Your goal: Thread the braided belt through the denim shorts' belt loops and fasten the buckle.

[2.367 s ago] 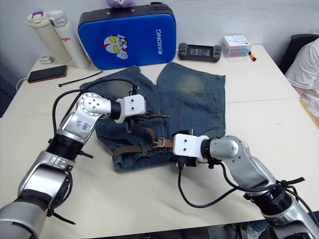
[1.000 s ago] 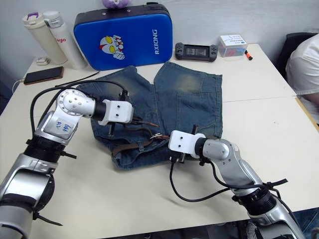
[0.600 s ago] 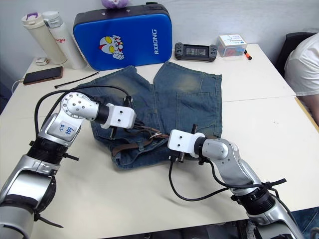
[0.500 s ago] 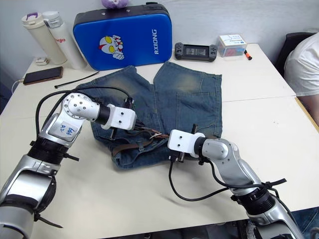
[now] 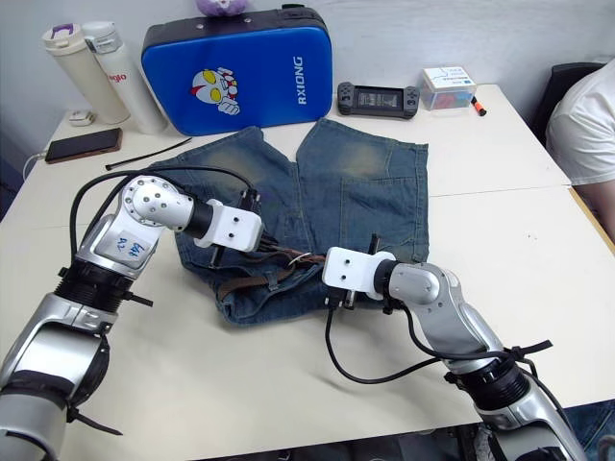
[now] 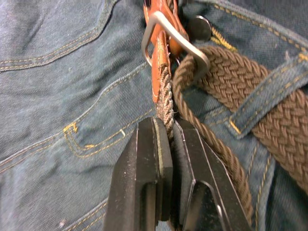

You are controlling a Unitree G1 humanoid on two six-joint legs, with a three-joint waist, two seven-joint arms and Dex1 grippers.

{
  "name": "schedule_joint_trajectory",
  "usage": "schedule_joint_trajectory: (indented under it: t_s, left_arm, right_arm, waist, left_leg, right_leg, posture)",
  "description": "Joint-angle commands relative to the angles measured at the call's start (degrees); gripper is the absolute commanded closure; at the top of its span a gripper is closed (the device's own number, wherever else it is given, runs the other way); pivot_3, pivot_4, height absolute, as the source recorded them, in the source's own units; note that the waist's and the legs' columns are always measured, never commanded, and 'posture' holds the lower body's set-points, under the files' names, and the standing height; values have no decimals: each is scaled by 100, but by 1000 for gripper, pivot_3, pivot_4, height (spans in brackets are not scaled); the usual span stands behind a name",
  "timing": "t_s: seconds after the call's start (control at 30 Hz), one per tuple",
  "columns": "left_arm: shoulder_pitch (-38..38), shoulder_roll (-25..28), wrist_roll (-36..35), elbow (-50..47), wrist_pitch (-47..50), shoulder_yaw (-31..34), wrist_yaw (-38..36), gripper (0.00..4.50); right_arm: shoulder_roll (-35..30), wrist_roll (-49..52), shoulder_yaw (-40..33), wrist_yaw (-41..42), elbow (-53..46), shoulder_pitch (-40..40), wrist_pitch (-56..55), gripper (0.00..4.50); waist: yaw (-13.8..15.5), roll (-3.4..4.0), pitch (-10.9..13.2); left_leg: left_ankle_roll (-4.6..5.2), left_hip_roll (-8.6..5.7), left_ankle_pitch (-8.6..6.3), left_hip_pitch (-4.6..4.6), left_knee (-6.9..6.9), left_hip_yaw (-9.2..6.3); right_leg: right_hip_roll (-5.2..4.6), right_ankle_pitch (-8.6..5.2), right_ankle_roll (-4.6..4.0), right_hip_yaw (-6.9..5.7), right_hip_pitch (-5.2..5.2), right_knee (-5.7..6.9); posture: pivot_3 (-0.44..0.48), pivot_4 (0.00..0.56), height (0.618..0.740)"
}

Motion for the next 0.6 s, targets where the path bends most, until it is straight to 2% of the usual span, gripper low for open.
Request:
schedule_joint_trajectory:
  t_s: [0.03, 0.33, 0.6]
  left_arm:
    - [367, -144, -170, -797, 440, -73, -34, 4500]
    - [587, -433, -225, -1603, 1674, -158, 7, 4500]
    - [502, -890, -218, -1823, 2604, -320, 155, 4500]
  right_arm:
    - [25, -27, -143, -66, -166, -98, -12, 4426]
    - [57, 11, -111, 39, -229, -91, 65, 4426]
    - [107, 37, -94, 91, -280, -116, 138, 4426]
  waist:
    - [-13, 0, 0]
    - [-4, 0, -1]
    - [23, -3, -4]
  left_leg:
    - [1, 0, 0, 0, 0, 1]
    - [1, 0, -1, 1, 2, 1]
    - [1, -3, -1, 1, 3, -2]
  right_leg:
    - [0, 0, 0, 2, 0, 0]
    - [1, 0, 0, 2, 0, 3]
    - [-1, 0, 0, 0, 4, 3]
  posture:
    - [0, 150, 664]
    - [0, 150, 664]
    - [0, 150, 664]
